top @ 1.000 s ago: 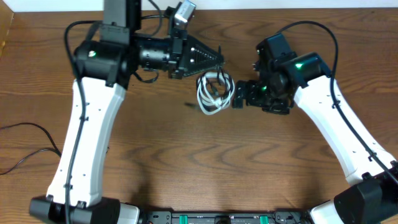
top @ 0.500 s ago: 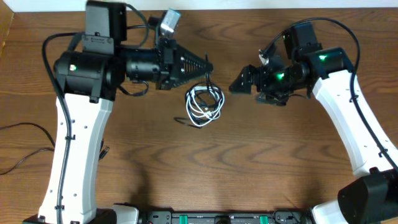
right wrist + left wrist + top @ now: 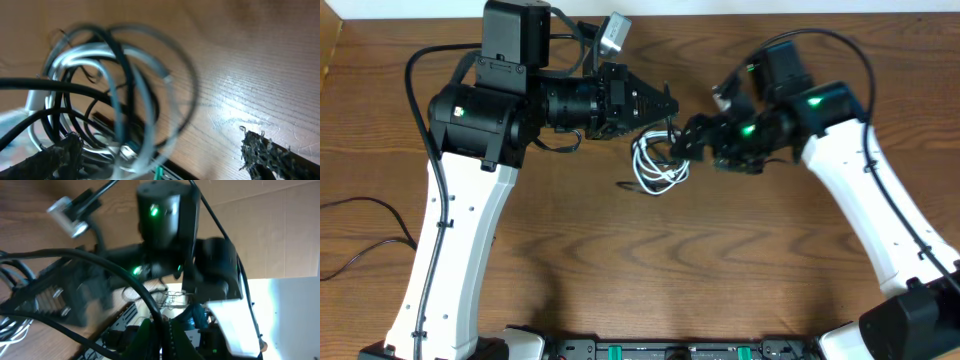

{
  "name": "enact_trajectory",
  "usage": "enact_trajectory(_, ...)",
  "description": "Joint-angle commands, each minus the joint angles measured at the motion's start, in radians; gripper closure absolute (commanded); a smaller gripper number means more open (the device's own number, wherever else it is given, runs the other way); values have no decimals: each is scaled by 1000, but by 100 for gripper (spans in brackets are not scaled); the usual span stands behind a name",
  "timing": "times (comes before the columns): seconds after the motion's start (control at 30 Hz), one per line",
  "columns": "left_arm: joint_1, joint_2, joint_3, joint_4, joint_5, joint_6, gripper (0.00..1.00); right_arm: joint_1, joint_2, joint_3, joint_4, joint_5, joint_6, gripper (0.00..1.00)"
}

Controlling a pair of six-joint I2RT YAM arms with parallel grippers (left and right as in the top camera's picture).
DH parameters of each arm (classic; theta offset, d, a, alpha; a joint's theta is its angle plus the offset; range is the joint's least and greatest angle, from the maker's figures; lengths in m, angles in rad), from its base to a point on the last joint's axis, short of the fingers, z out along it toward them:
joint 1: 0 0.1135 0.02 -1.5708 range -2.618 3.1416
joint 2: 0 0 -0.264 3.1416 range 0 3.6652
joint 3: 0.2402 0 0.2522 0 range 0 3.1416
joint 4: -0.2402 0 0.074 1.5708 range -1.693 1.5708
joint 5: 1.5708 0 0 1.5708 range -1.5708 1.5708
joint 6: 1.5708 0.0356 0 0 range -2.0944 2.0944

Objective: Untangle cables

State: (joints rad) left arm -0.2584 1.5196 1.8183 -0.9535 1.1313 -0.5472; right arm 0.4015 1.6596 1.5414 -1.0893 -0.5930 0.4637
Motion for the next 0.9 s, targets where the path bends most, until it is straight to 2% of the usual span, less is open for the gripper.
enact_trajectory(0.0, -1, -7, 12, 6, 48, -28, 92, 67, -20, -5, -14, 159, 22, 1)
enact_trajectory(0.13, 15, -8, 12, 37, 200, -27, 92, 92, -19, -8, -70, 323, 67, 1)
enact_trajectory(0.33, 136, -22, 12, 58, 385, -28, 92, 48, -19, -57, -126, 462, 68, 1)
enact_trajectory(0.4, 182, -30, 12, 57, 431, -27, 92, 16, -19, -86, -137, 499, 84, 1)
enact_trajectory(0.5, 273, -44, 12, 57, 415, 1, 93, -55, -19, -123, -150, 537, 108, 1)
enact_trajectory(0.67, 381, -46, 12, -70, 260, 80, 92, -154, -19, -128, -170, 484, 73, 1)
enact_trajectory(0.77, 426, -46, 12, -224, 22, 132, 93, -196, -19, -128, -174, 452, 43, 1)
enact_trajectory(0.87, 447, -46, 12, -349, -284, 135, 93, -227, -19, -128, -183, 499, 65, 1)
